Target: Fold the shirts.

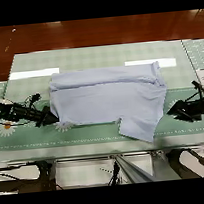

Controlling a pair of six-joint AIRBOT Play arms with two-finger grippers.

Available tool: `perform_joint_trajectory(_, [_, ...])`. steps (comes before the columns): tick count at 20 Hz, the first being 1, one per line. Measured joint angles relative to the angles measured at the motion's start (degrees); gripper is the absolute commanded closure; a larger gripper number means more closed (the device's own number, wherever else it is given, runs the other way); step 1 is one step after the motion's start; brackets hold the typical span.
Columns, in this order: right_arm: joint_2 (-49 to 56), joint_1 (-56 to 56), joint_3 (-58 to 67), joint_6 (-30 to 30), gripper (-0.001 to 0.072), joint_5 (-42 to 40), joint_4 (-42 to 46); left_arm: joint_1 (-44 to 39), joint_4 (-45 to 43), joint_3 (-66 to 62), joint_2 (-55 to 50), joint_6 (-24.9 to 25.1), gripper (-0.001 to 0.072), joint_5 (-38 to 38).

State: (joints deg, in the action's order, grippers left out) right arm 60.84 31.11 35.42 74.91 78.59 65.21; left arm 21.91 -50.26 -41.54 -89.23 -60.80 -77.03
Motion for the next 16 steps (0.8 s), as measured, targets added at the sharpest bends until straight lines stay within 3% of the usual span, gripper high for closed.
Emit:
perform_joint_trajectory(6, [0.0, -0.7, -9.5, -1.4, 0.0184, -7.8, -8.7, 0.3, -0.1, 0.0, 0.0, 0.2, 0.0683, -0.2])
perform_joint_trajectory(9, [-0.1, -5.8, -12.6, -0.2, 0.0385, -12.5, -12.0, 0.3, -0.1, 0.0, 0.0, 0.3, 0.0683, -0.2])
perform_joint_trajectory(11, [-0.1, -9.5, -13.4, 1.7, 0.0642, -18.4, -12.9, 0.3, -0.1, -0.1, 0.0, 0.3, 0.0683, -0.2])
perform_joint_trajectory(12, [-0.1, -10.8, -13.4, 3.0, 0.0682, -20.3, -13.1, 0.3, -0.1, -0.3, 0.0, 0.5, 0.0683, -0.2])
perform_joint_trajectory(16, [-1.1, -13.3, -7.9, 3.8, 0.0683, -22.6, -11.3, 0.3, -0.9, -4.0, 1.9, 1.4, 0.0683, 2.1])
